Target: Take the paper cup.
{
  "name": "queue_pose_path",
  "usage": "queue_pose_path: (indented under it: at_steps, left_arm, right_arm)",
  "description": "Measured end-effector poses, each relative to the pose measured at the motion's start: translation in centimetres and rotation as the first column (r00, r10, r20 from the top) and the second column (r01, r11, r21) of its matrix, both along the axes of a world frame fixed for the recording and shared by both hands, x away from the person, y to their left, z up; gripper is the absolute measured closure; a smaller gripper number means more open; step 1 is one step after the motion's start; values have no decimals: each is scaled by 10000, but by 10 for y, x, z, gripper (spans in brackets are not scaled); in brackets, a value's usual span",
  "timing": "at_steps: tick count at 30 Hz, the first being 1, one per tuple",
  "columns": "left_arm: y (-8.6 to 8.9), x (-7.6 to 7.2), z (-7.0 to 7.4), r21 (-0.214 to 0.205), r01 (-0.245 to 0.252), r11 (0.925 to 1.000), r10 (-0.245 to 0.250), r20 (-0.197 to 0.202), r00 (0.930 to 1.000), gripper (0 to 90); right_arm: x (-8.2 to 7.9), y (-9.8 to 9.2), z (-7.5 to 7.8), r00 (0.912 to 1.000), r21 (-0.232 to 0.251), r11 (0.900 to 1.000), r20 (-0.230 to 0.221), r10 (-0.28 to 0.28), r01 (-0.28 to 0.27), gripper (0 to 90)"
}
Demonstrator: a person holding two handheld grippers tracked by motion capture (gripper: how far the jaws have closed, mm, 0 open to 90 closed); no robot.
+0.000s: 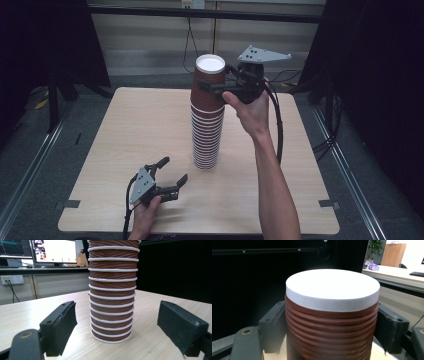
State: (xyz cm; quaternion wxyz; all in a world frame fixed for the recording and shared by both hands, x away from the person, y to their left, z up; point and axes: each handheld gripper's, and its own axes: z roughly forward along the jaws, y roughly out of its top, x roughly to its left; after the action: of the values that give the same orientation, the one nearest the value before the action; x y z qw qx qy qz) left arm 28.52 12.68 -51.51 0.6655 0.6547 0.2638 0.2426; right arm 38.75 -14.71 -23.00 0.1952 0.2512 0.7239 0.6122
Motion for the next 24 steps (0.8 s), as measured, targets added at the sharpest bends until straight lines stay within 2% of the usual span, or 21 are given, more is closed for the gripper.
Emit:
queue_pose_path:
  at_steps: [7,16,18,19,24]
  left_arm:
    - [0,0,0,0,3,10000,-3,2,10000,155]
    - [0,0,0,2,8,10000,-8,-4,10000,155]
    - [0,0,0,0,9,10000,-9,-3,10000,154]
    - [0,0,0,-2,10,10000,-10,-5,10000,154]
    - [0,0,0,2,16,10000,-16,-4,10000,155]
  right_arm:
    - [-3,-1,9,9993,412,9991,370,-109,93,221]
    - [-4,-5,19,9988,872,9962,471,-109,68,224]
    - [-4,-6,20,9983,903,9959,558,-157,106,223]
    - [-6,-9,24,9979,1162,9932,633,-110,36,223]
    - [-8,-11,29,9970,1333,9911,767,-114,11,223]
